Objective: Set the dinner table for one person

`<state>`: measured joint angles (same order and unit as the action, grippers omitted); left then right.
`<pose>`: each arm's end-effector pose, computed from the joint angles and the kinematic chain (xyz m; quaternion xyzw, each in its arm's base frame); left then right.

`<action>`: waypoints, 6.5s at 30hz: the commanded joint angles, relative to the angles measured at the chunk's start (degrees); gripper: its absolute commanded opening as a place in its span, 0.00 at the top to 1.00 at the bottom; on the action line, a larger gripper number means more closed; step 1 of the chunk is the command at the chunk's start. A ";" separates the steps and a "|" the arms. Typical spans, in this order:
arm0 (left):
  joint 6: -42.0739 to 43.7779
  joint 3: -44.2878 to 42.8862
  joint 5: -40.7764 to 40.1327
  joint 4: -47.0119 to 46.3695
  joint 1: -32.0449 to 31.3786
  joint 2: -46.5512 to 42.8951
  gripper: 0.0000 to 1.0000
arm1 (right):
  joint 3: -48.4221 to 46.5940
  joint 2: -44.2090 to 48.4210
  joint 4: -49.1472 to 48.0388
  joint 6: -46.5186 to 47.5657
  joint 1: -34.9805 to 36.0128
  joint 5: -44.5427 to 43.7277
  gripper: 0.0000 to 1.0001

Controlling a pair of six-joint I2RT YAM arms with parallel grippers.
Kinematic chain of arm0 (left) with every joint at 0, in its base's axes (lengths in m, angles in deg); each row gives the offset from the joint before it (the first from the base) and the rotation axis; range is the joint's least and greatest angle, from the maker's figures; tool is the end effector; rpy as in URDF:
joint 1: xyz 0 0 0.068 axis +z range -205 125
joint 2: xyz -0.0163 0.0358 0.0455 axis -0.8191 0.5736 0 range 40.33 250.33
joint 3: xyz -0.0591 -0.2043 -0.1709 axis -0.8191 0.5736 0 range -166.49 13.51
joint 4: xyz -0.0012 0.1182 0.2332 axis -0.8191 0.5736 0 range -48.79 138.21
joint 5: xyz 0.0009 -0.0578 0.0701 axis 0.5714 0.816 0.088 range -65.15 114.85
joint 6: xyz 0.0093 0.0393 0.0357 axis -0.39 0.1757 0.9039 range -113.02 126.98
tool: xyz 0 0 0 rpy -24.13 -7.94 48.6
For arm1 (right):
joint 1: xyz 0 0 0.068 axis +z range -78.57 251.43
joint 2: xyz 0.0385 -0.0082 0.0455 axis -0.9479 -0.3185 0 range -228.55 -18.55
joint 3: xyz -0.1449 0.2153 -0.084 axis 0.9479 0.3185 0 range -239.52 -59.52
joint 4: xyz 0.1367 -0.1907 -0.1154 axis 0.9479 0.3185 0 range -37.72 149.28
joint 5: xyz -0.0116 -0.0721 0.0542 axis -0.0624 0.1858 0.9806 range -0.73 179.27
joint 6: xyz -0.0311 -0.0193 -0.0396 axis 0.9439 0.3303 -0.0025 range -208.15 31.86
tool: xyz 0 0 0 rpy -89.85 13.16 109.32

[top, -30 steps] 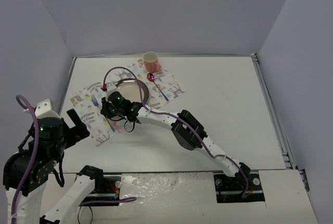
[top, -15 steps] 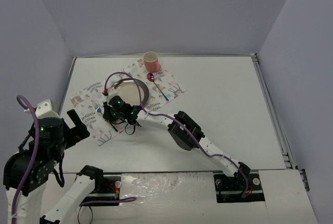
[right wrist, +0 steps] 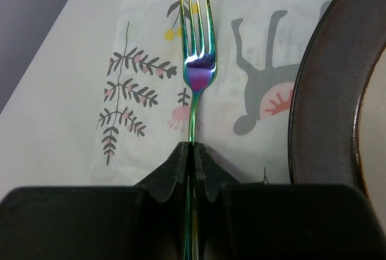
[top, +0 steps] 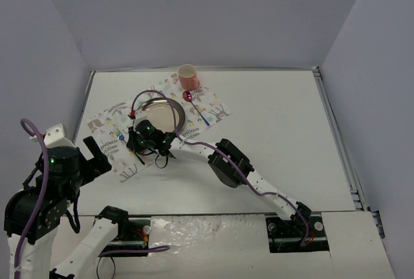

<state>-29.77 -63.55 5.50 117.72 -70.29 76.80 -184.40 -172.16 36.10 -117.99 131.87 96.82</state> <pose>0.0433 0.0004 0.4123 -0.2386 0.8485 -0.0621 0.4683 0.2953 0.5302 0.1419 -0.2451 0.7401 0.4787 0.4038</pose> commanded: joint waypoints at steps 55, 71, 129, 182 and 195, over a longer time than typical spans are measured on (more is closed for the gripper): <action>-5.68 20.29 2.08 -23.30 0.00 11.77 0.03 | 68.43 72.29 4.05 14.77 -33.02 -18.59 0.04; -13.81 33.94 14.53 -59.10 -0.27 27.45 0.12 | 69.69 70.98 4.25 15.41 -33.02 -13.55 0.04; -11.49 32.72 12.95 -55.25 -0.27 32.18 0.10 | 66.76 67.53 4.06 21.17 -32.97 -8.42 0.04; 9.47 29.46 1.85 -37.35 0.30 5.72 0.03 | 43.25 34.21 3.87 36.53 -24.75 -19.01 0.01; 9.33 29.51 1.65 -37.16 0.32 5.33 0.03 | 44.19 35.03 3.87 35.80 -25.18 -19.80 0.01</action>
<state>-21.49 -33.56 8.44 82.94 -70.29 82.52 -140.30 -140.08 41.84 -82.03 107.17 79.43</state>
